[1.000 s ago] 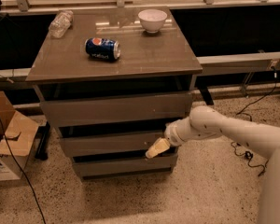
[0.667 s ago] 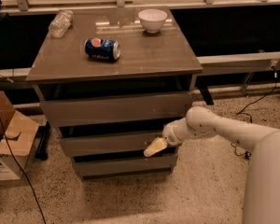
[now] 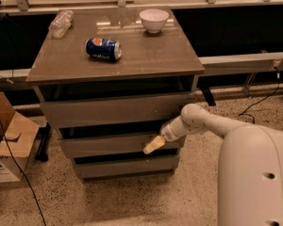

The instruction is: Open middle drawer

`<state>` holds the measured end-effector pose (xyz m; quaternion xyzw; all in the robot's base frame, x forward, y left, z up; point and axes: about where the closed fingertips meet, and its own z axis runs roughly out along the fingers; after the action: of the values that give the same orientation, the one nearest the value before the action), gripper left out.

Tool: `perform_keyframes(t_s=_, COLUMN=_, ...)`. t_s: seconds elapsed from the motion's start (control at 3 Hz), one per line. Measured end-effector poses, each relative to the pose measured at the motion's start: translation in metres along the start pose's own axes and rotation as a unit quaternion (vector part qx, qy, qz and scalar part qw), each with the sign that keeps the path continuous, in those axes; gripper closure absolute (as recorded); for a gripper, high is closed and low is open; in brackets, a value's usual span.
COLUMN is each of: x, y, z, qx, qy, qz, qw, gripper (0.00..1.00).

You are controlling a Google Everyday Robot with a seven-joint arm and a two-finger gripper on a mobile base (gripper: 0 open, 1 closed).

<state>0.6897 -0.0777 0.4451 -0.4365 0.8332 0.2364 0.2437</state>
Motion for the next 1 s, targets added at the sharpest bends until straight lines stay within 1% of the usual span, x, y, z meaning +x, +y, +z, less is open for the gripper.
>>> perform_keyframes(t_s=0.33, x=0.000, y=0.004, z=0.012, qx=-0.027, qy=0.023, qz=-0.011, qw=0.9993, gripper=0.19)
perform_keyframes(t_s=0.67, x=0.002, y=0.035, z=0.008, qx=-0.043, qy=0.077, qz=-0.074, qw=0.9934, gripper=0.50)
perform_keyframes(t_s=1.0, x=0.001, y=0.035, z=0.008, qx=-0.044, qy=0.077, qz=-0.074, qw=0.9933, gripper=0.73)
